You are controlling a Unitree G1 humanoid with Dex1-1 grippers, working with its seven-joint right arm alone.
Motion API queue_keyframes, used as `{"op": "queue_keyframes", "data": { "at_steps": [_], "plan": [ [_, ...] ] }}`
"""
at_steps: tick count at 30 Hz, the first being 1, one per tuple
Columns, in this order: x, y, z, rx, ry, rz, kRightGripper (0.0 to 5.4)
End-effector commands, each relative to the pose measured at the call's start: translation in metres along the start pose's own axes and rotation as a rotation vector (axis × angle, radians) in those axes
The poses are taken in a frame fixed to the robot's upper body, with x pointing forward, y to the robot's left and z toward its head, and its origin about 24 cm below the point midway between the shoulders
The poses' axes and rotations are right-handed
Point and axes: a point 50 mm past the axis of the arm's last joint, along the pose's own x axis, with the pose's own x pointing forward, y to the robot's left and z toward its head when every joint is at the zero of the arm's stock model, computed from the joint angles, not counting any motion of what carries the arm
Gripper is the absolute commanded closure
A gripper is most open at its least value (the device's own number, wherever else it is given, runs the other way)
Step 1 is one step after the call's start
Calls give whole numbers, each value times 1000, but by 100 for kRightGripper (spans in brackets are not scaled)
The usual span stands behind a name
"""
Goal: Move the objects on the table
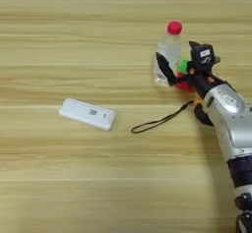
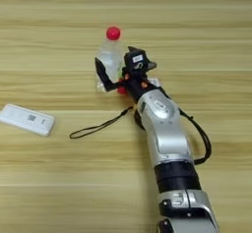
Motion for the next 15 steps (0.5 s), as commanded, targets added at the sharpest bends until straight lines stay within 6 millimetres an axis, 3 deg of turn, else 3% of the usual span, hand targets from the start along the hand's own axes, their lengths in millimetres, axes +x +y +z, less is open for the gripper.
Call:
{"op": "queue_keyframes", "data": {
  "at_steps": [1,15],
  "plan": [
    [21,-2,35,-58,-127,29,3],
    [43,-6,24,-39,-69,49,3]
  ]
}}
